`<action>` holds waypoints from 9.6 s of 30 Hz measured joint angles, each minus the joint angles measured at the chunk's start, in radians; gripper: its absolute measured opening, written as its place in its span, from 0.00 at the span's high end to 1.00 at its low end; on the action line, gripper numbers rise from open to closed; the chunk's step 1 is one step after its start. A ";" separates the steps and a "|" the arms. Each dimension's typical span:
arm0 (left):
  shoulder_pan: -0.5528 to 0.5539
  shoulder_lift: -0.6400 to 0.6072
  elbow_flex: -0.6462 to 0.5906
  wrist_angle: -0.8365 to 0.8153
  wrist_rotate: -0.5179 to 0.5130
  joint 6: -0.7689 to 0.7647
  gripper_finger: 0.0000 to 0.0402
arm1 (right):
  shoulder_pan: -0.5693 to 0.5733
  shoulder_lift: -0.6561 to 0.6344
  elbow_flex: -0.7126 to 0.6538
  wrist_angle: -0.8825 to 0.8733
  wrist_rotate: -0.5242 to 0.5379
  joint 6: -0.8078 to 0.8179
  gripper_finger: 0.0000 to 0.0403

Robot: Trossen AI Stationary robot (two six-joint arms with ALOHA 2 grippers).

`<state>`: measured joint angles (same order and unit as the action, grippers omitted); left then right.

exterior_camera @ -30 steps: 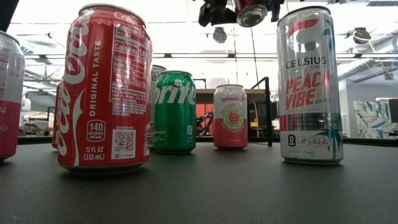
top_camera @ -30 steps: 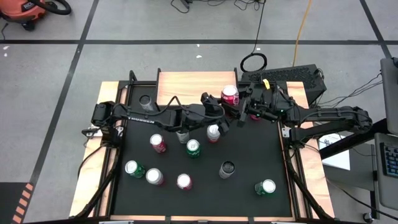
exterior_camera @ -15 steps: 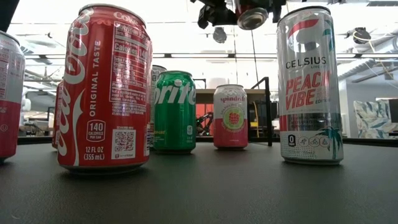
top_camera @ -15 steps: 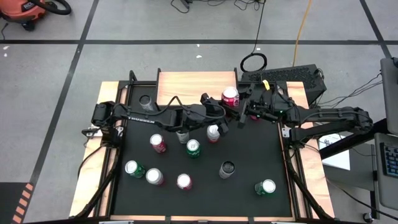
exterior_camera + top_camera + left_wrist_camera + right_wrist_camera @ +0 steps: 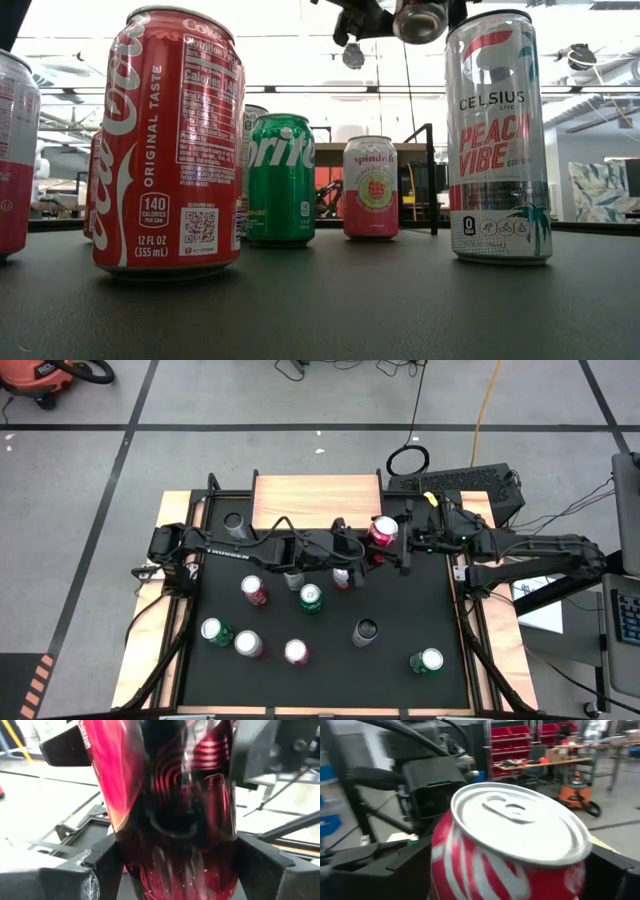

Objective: Place canned beverage on shelf
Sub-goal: Put the top right red soda can on the shelf

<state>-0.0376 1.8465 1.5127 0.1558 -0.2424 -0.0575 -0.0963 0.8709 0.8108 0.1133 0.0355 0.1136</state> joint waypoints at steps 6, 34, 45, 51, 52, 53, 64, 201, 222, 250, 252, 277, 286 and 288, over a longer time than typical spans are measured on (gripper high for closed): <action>0.003 0.000 0.000 0.008 0.084 0.025 0.26 | 0.000 -0.038 0.000 -0.009 -0.100 -0.026 0.09; 0.084 -0.002 0.000 0.074 0.600 0.201 0.26 | 0.000 -0.056 -0.001 0.048 -0.361 -0.100 0.09; 0.097 -0.002 0.000 0.062 0.658 0.232 0.26 | 0.000 0.002 -0.001 0.138 -0.430 -0.077 0.09; 0.103 -0.002 0.000 0.059 0.660 0.237 0.26 | 0.000 0.028 -0.001 0.158 -0.430 -0.080 0.09; 0.102 -0.002 0.000 0.055 0.660 0.247 0.26 | 0.000 0.028 -0.001 0.159 -0.430 -0.080 0.10; 0.102 -0.002 0.000 0.048 0.660 0.253 0.26 | 0.000 0.027 -0.001 0.159 -0.429 -0.080 0.10; 0.103 -0.003 0.000 0.027 0.656 0.257 0.26 | 0.000 0.005 -0.001 0.127 -0.430 -0.060 0.21; 0.208 -0.493 -0.500 -0.093 0.079 0.222 0.05 | -0.667 0.600 0.432 0.143 -0.857 -0.241 0.31; 0.234 -0.492 -0.504 -0.091 0.136 0.209 0.05 | -0.768 0.777 0.726 0.155 -1.019 -0.094 0.31; 0.226 -0.484 -0.505 -0.140 0.138 0.175 0.05 | -0.793 0.993 0.769 -0.024 -1.036 -0.282 0.31; 0.226 -0.484 -0.505 -0.145 0.138 0.175 0.05 | -0.792 0.993 0.760 -0.029 -1.041 -0.288 0.31; 0.241 -0.485 -0.505 -0.142 0.138 0.169 0.05 | -0.707 0.989 0.744 -0.141 -1.101 -0.351 0.31; 0.248 -0.494 -0.505 -0.179 0.101 0.224 0.05 | -0.604 0.984 0.744 -0.105 -1.002 -0.346 0.31; 0.256 -0.495 -0.505 -0.193 0.098 0.223 0.05 | -0.599 0.984 0.744 -0.091 -0.997 -0.323 0.31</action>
<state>0.2182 1.3514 1.0077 -0.0367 -0.1440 0.1658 -0.6957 1.8545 1.5551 0.0220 -0.9619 -0.2092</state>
